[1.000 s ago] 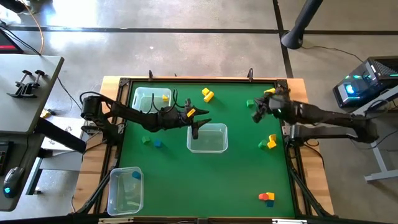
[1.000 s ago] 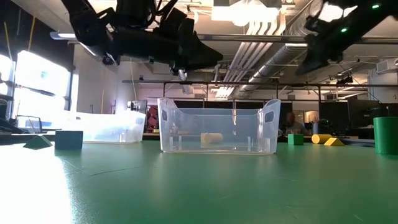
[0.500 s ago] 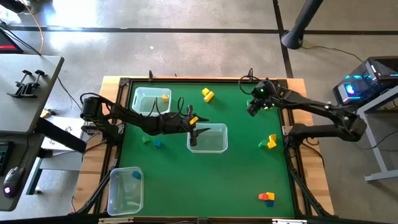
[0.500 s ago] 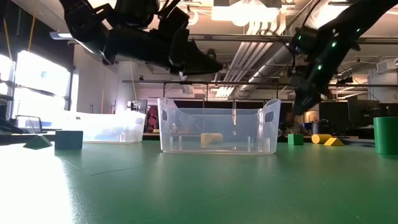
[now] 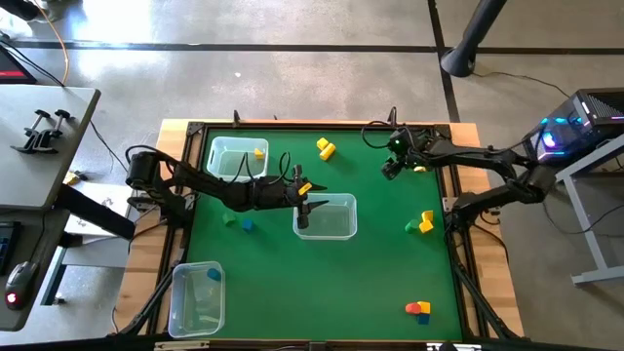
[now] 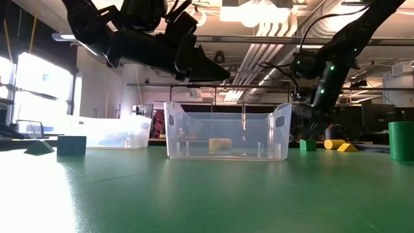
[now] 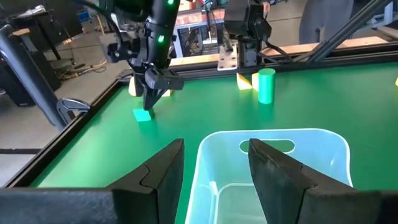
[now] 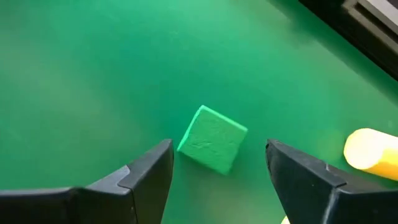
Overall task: Sort blocks by size
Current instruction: Put the green cube block into the middle right transparent bin, then put the yellow triangular block into the top left transparent bin
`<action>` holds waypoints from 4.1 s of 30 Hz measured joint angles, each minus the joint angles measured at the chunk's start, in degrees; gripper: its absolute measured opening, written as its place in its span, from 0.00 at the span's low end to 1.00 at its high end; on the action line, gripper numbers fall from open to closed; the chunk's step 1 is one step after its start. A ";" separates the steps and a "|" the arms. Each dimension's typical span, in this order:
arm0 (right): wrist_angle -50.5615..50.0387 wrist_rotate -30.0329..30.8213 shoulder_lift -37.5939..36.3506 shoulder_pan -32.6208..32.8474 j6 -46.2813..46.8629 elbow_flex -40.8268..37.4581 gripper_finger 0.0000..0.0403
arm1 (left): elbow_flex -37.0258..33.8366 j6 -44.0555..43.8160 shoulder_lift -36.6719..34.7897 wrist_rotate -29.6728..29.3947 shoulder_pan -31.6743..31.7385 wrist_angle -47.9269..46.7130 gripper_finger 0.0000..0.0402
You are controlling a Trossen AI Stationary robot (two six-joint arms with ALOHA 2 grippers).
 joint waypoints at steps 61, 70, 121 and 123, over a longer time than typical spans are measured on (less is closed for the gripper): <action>39.21 -13.76 12.22 39.32 -0.89 4.97 0.32 | -0.04 2.93 -9.97 -12.24 -4.83 -8.87 0.42; 23.60 -14.02 22.49 40.46 -6.51 16.69 0.40 | -0.04 2.03 -10.01 -12.35 -4.83 -10.38 0.42; -29.77 24.37 4.66 67.09 23.21 20.52 0.44 | -0.04 -0.04 -10.01 -13.40 -4.83 -14.56 0.42; -32.20 25.20 4.66 68.50 26.23 20.50 0.44 | -0.04 -0.04 -10.01 -13.41 -4.83 -14.53 0.42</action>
